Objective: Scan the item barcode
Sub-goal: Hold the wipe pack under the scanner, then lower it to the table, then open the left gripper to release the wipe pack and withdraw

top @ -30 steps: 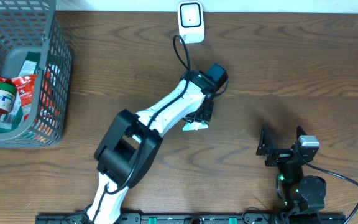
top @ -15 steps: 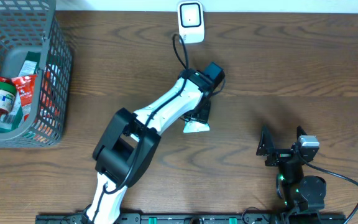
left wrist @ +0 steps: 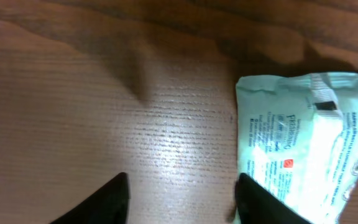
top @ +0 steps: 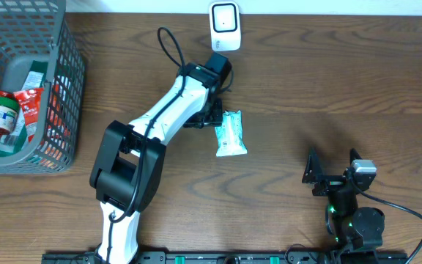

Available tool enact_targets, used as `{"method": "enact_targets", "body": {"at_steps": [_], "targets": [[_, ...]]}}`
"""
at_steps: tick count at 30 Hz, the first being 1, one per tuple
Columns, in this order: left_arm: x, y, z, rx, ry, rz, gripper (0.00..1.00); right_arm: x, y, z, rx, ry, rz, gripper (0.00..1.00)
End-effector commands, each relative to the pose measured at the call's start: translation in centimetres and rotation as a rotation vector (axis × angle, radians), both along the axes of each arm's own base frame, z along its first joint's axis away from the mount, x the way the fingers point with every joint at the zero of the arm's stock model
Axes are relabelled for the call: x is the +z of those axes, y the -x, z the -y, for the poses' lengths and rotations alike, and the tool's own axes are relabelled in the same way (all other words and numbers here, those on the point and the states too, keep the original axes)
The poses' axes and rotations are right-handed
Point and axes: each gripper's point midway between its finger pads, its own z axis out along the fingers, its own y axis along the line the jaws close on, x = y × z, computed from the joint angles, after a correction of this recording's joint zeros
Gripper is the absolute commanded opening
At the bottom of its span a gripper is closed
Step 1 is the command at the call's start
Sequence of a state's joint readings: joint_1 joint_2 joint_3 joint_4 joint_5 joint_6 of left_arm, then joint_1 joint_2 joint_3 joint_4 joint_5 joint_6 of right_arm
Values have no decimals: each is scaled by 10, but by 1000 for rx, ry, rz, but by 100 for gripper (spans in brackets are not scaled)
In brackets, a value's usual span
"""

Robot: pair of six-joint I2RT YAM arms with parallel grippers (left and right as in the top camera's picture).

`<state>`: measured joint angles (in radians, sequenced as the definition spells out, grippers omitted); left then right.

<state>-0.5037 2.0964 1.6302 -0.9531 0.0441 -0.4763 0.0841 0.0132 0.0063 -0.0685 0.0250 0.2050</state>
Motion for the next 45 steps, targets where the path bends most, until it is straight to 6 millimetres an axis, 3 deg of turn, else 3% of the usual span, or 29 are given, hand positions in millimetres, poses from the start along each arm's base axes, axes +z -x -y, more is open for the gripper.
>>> {"method": "enact_targets", "body": {"at_steps": [1, 10, 17, 30, 34, 37, 45], "targets": [[-13, 15, 3, 7, 16, -39, 49, -1, 0, 1, -5, -4, -4, 99], [-49, 29, 20, -14, 41, -1, 40, -1, 0, 1, -5, -3, -5, 99], [-47, 36, 55, -63, 137, 6, 40, -1, 0, 1, -5, -3, -5, 99], [-43, 33, 73, -75, 168, 52, 41, -1, 0, 1, -5, -4, -4, 99], [-30, 23, 65, -106, 174, 89, 50, -1, 0, 1, -5, -3, -5, 99], [-10, 10, 49, -72, 168, 136, 57, -1, 0, 1, -5, -3, -4, 99], [49, -15, -31, 47, 78, 248, 68, -1, 0, 1, -5, -3, -5, 99]]}}
